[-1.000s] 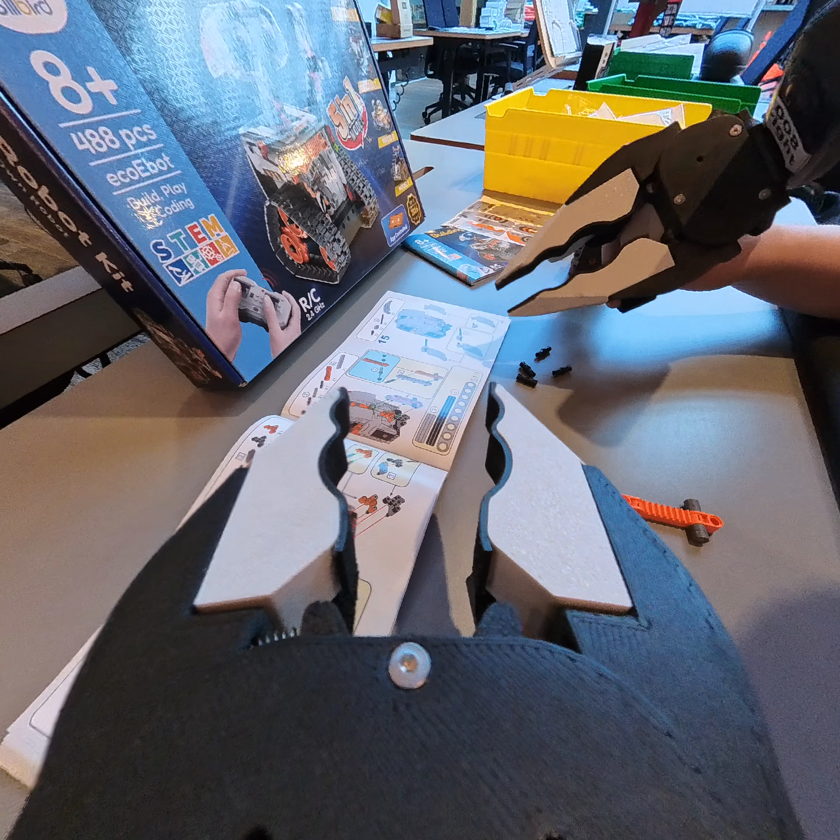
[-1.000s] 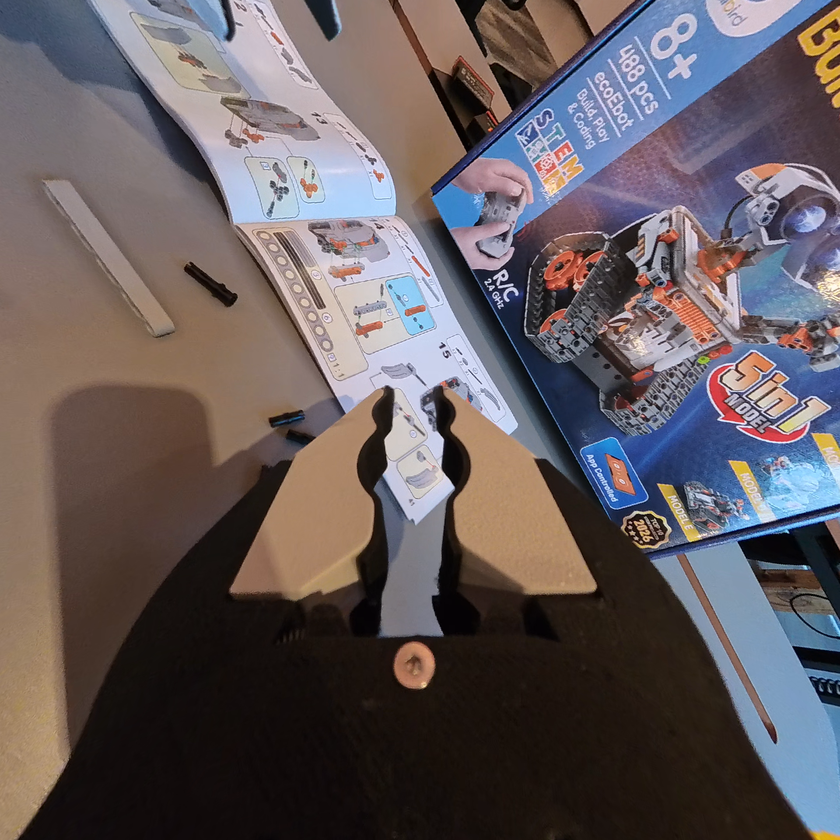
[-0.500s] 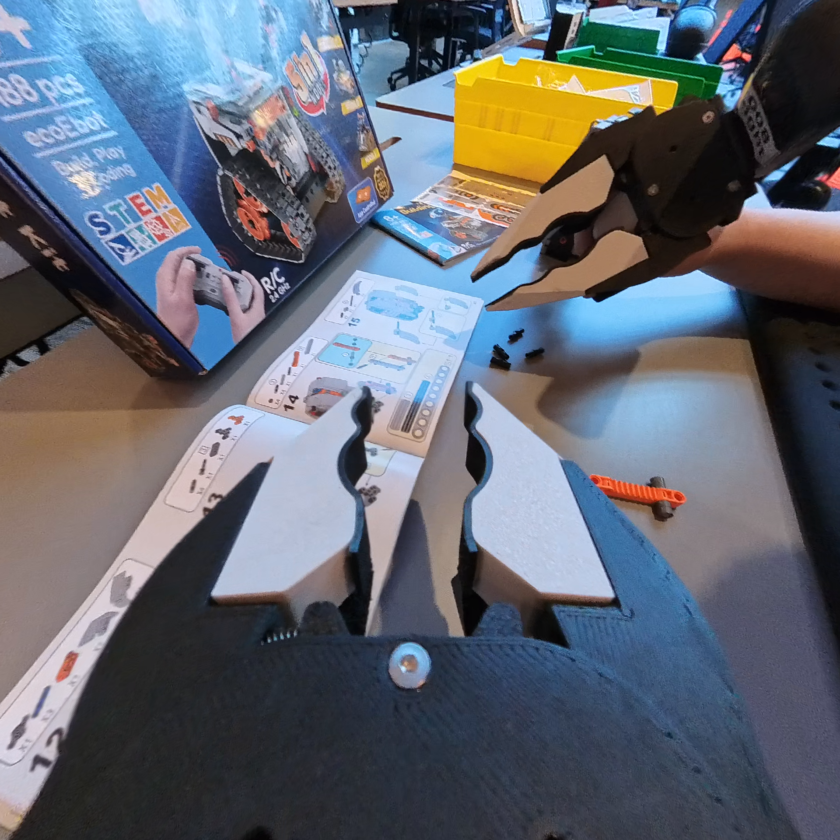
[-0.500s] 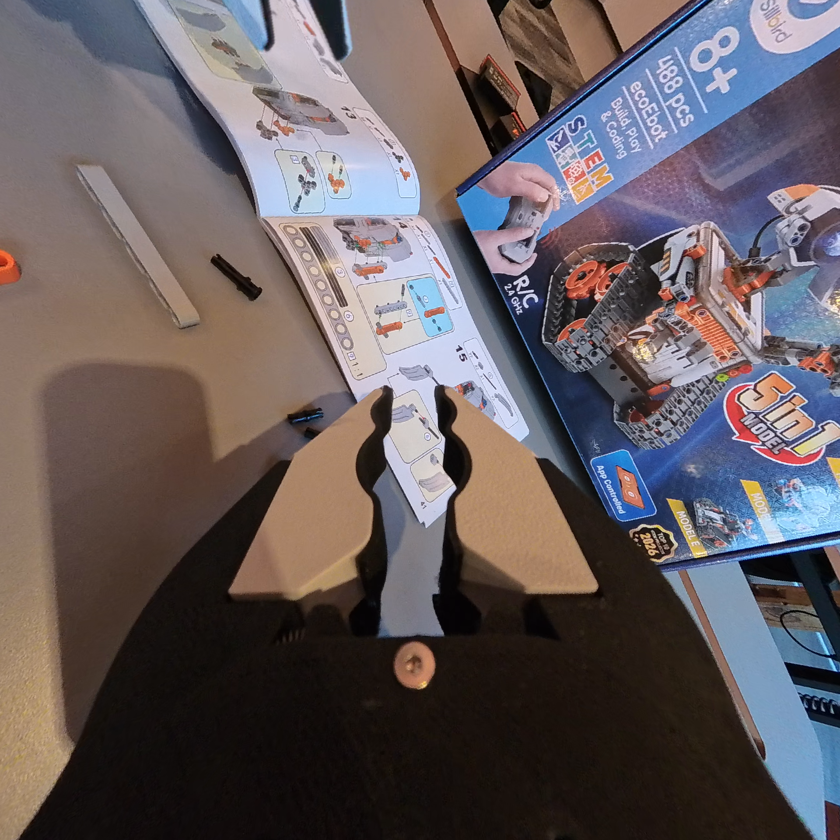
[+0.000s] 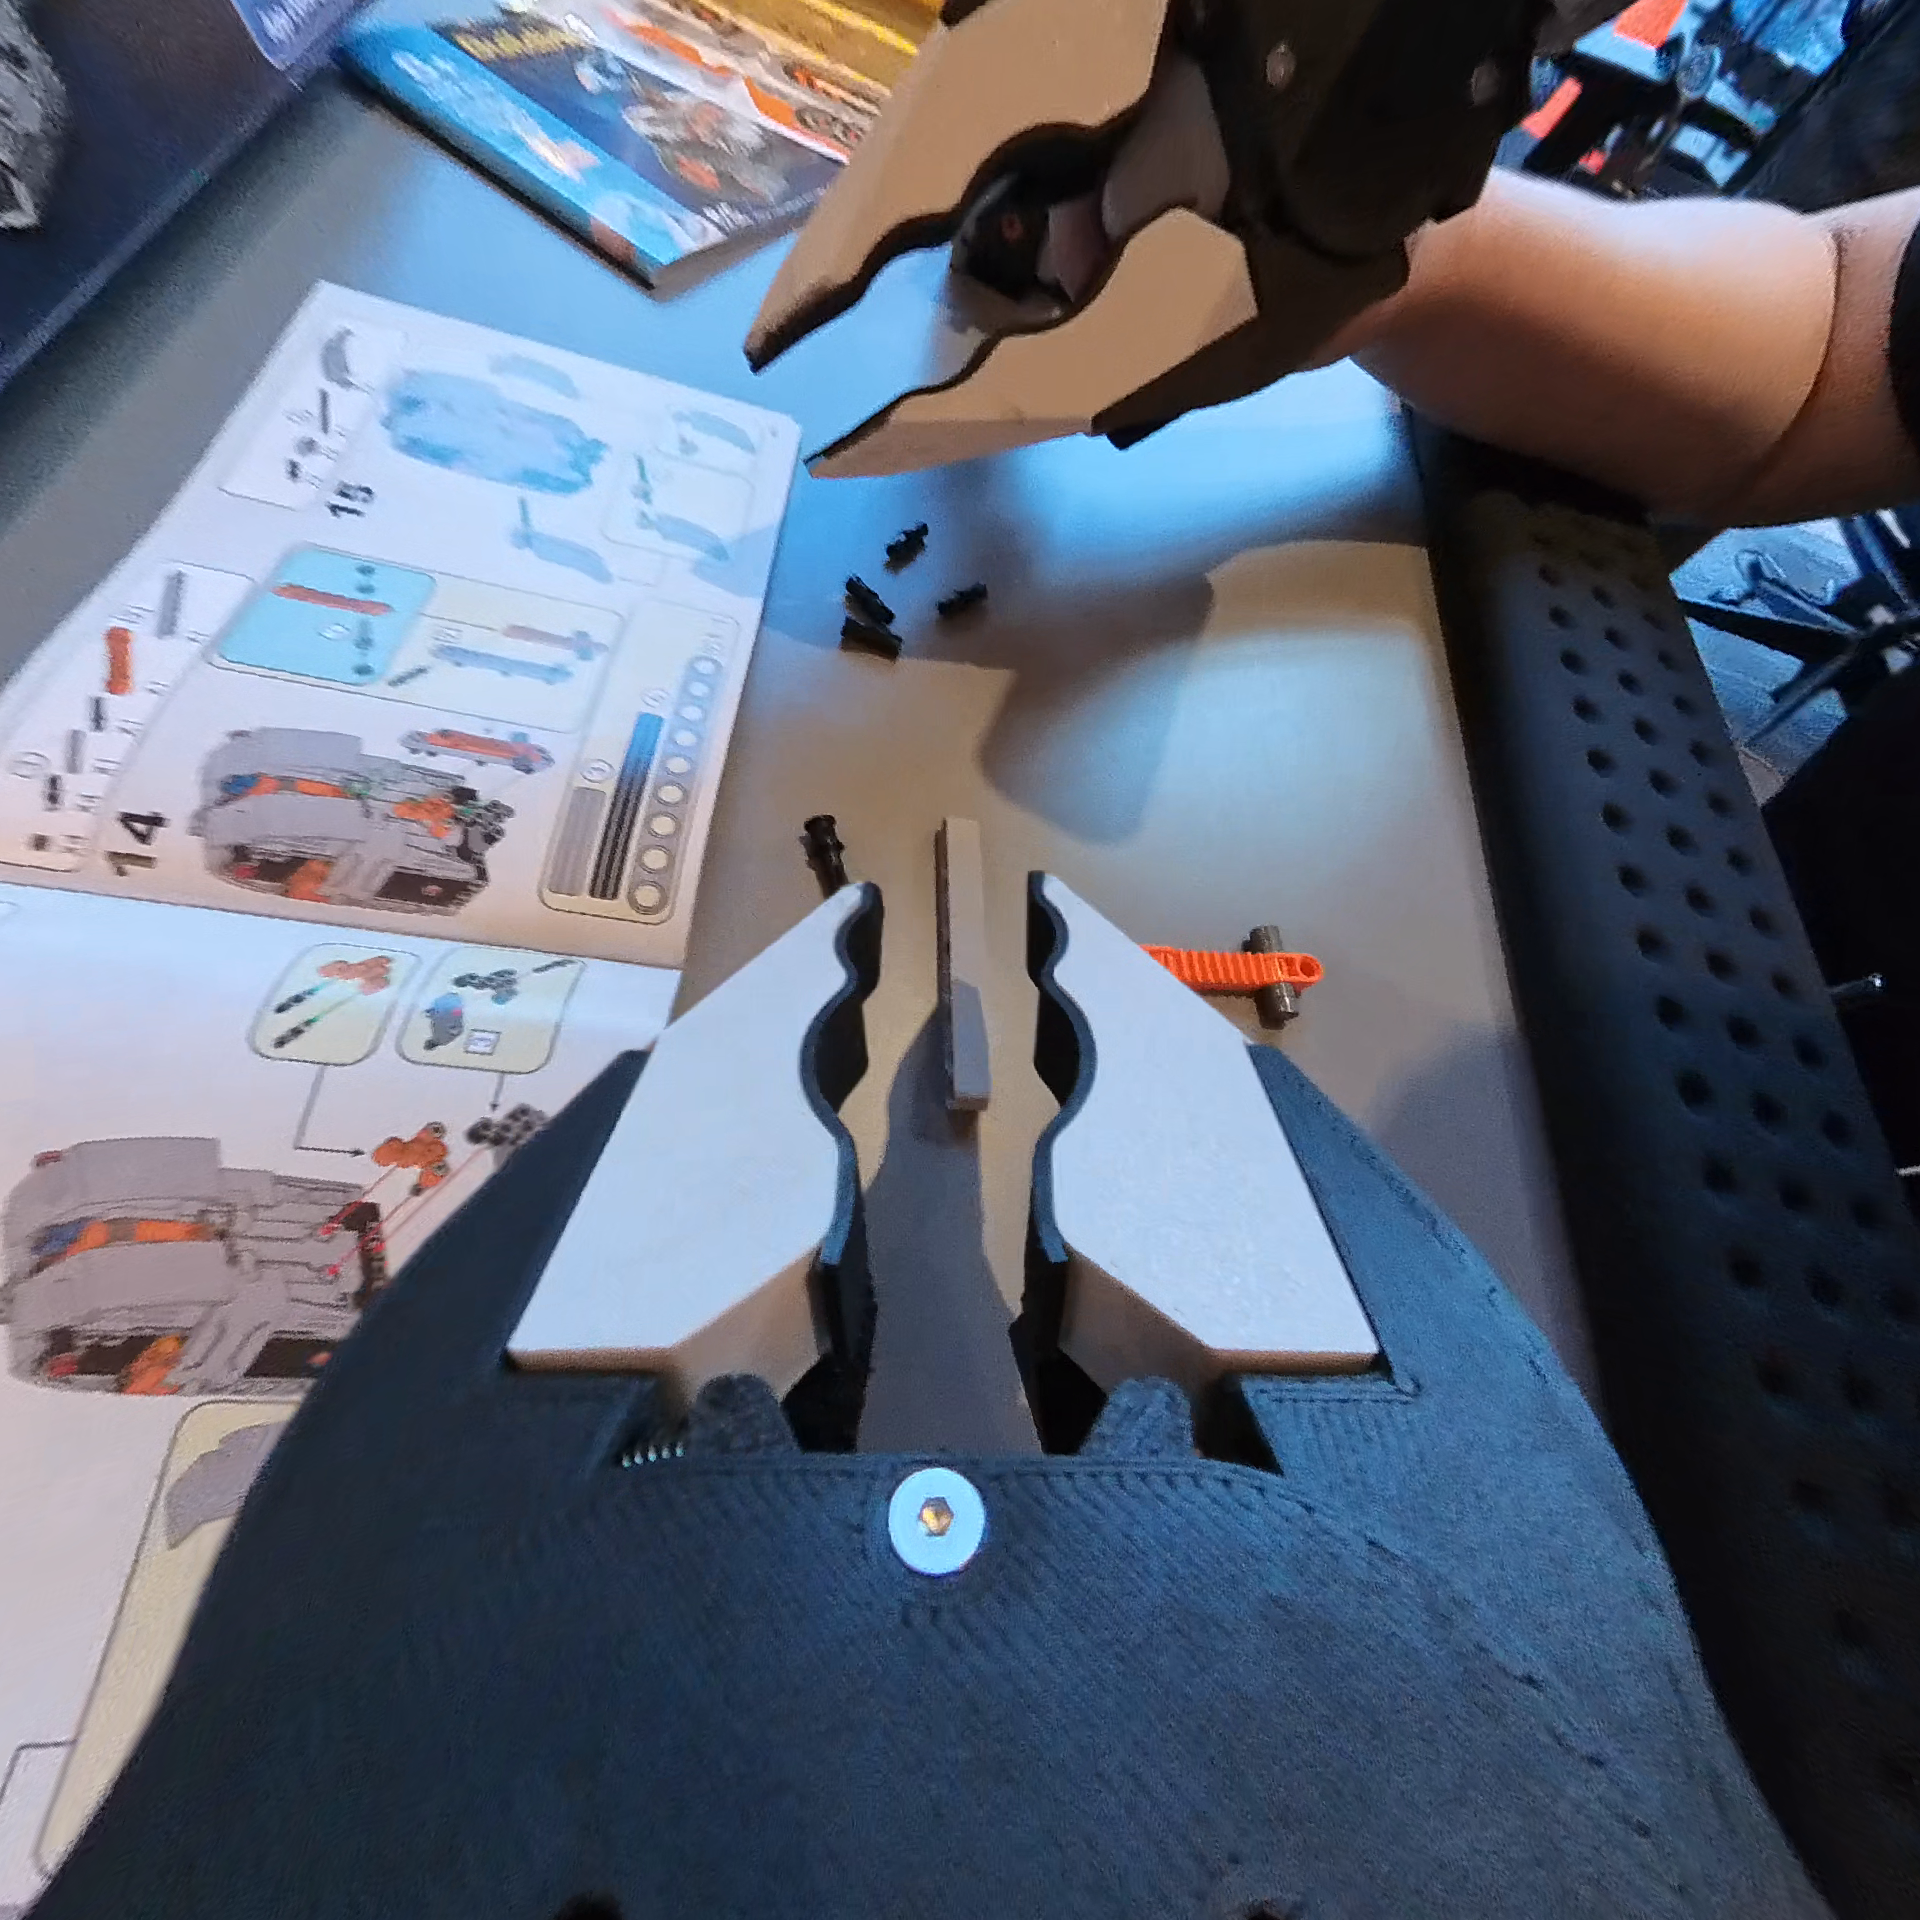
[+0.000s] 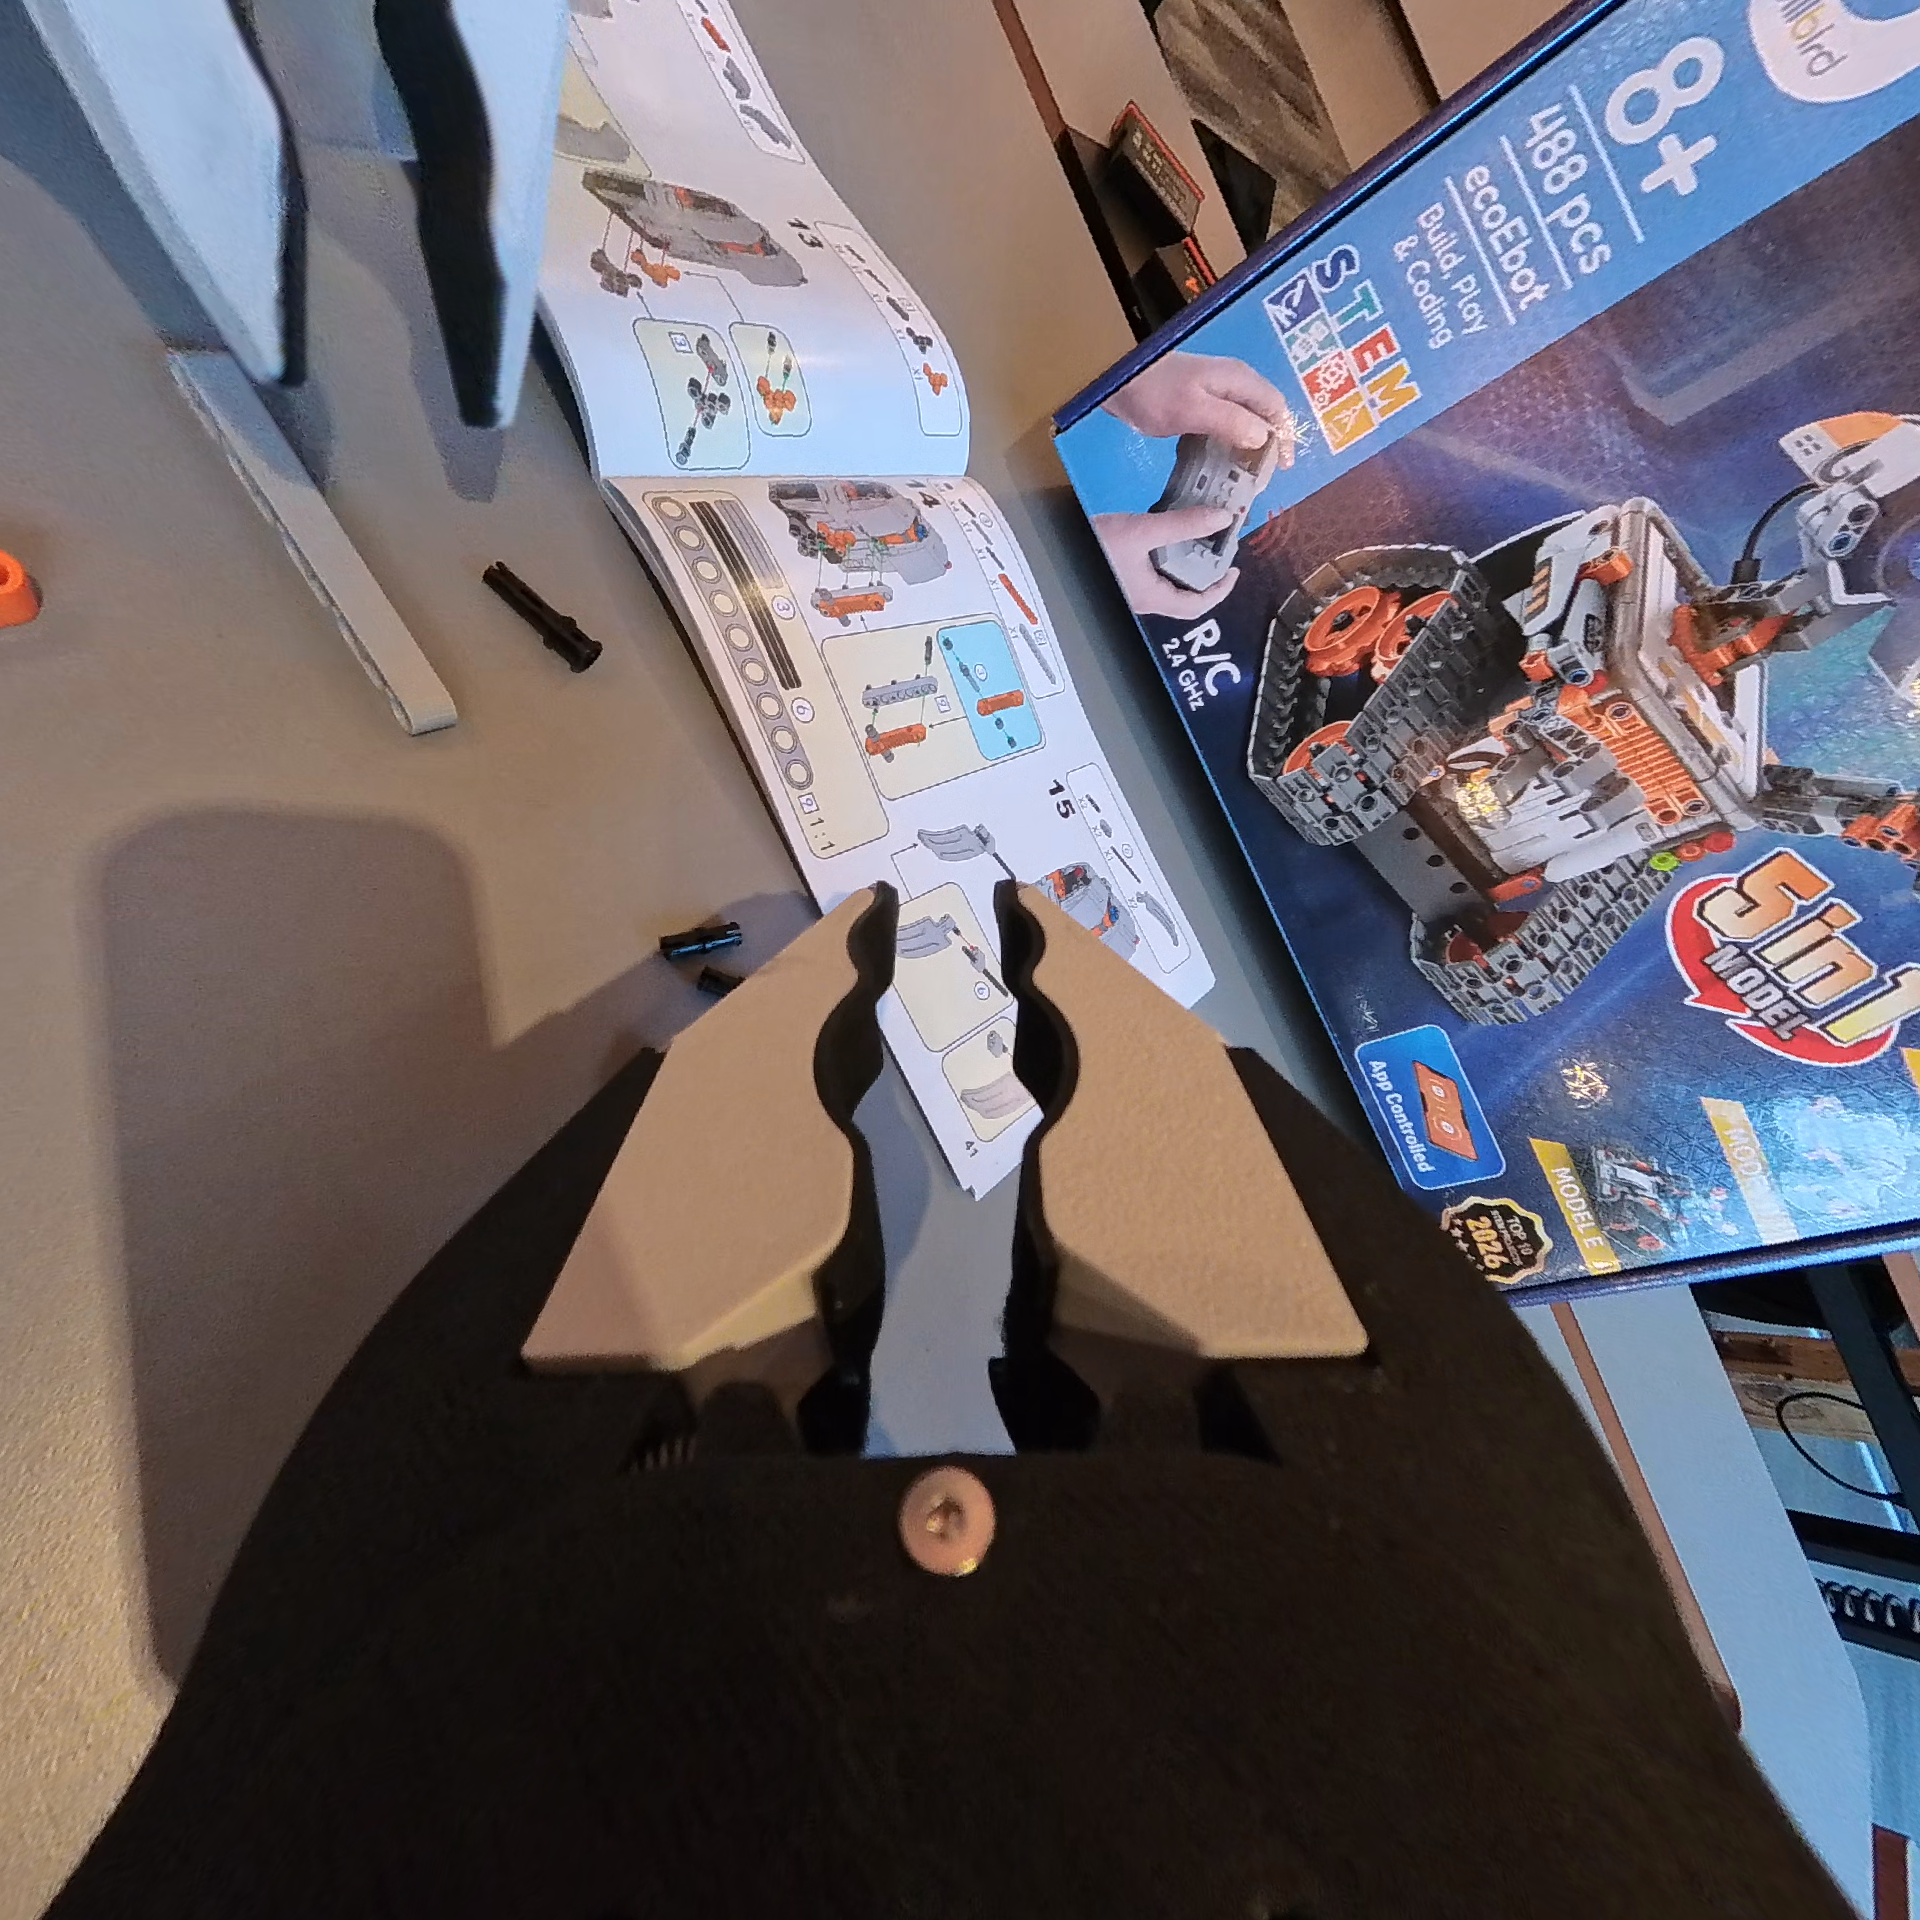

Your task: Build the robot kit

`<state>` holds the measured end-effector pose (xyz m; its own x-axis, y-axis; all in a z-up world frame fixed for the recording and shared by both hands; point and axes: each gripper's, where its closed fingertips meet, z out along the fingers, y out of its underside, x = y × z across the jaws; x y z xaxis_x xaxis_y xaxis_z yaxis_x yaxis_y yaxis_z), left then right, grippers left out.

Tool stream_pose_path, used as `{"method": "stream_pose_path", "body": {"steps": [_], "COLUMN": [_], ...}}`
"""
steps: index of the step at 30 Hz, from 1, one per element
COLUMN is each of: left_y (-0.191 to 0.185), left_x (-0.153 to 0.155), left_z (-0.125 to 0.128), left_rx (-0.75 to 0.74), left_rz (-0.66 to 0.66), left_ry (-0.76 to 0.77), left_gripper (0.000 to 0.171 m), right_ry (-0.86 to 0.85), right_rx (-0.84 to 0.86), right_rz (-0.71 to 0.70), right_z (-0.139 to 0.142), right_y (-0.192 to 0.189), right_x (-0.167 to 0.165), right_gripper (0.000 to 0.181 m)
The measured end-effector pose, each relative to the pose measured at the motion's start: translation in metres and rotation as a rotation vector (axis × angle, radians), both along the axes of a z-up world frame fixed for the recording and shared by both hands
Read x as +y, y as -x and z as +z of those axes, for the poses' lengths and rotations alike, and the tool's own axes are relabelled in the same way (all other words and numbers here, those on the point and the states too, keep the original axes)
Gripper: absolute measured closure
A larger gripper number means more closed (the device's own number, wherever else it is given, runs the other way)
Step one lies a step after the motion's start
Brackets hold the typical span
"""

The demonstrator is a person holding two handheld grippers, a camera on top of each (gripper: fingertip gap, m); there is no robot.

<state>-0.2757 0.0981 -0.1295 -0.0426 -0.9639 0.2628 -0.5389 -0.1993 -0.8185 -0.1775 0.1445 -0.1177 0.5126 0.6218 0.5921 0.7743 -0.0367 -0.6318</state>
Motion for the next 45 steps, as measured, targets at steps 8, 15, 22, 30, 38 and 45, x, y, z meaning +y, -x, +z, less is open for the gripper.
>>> {"method": "stream_pose_path", "body": {"steps": [8,15,22,30,38,45], "left_y": [0.001,0.003,0.003,0.000,0.011,0.002], "left_x": [-0.013,-0.015,-0.011,0.023,0.051,0.041], "left_z": [-0.022,-0.031,-0.029,0.010,0.047,0.056], "left_rx": [0.128,0.180,0.181,-0.040,-0.305,-0.341], "left_rz": [-0.074,-0.085,-0.068,0.135,0.279,0.239], "left_ry": [-0.036,-0.063,-0.089,0.012,0.195,0.167], "left_gripper": [0.159,0.166,0.167,0.167,0.168,0.168], "right_ry": [0.003,0.007,0.009,0.000,0.028,0.372], "right_rx": [-0.004,-0.011,-0.014,0.101,0.542,0.858], "right_rz": [0.002,0.009,0.008,-0.031,-0.136,-0.067], "right_z": [-0.001,-0.003,-0.003,0.009,0.051,0.043], "right_y": [0.000,0.001,0.001,-0.001,-0.016,0.020], "right_x": [0.000,-0.001,-0.001,0.003,0.011,-0.007], "right_gripper": [0.164,0.163,0.163,0.163,0.156,0.161]}}
